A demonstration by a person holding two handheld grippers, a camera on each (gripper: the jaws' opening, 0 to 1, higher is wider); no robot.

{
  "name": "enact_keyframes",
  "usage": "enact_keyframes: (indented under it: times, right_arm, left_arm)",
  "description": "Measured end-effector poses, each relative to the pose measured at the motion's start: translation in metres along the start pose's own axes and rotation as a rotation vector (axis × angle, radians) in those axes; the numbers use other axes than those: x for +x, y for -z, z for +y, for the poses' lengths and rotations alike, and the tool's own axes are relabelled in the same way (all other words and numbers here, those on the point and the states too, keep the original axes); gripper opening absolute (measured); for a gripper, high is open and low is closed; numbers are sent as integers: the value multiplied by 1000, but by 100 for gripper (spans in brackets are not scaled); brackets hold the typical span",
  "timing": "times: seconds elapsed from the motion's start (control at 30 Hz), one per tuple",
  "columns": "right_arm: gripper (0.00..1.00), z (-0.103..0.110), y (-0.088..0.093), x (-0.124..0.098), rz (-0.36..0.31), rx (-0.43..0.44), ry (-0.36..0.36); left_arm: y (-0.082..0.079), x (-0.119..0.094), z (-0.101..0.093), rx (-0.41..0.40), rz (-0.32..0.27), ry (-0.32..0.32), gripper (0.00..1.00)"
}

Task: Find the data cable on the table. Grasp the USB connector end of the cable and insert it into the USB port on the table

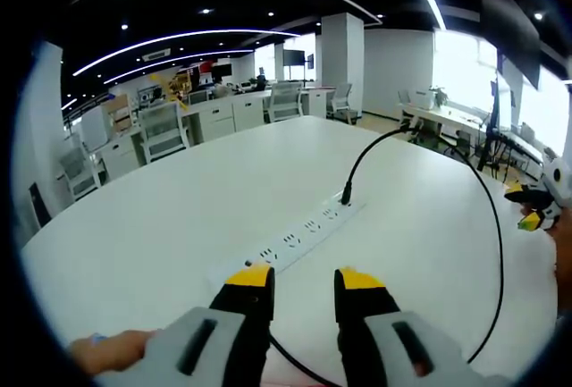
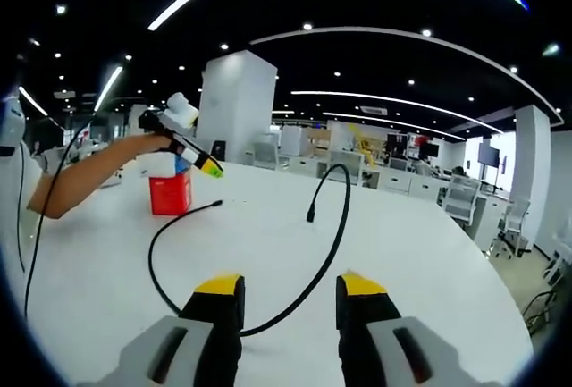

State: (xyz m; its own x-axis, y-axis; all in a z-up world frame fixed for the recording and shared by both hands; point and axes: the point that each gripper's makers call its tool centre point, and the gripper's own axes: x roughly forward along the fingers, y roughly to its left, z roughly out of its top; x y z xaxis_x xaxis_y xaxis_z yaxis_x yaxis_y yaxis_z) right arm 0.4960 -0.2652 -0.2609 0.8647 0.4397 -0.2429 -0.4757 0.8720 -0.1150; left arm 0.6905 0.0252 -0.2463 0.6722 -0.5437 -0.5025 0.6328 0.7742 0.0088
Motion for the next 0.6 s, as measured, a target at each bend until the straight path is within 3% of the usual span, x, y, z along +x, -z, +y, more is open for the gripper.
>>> enact_keyframes:
  times: [0.6]
  right_arm:
    - [41,3,2,-2,17,-3,-6]
  left_arm:
    - [2,-2,-1,0,-1,0,27]
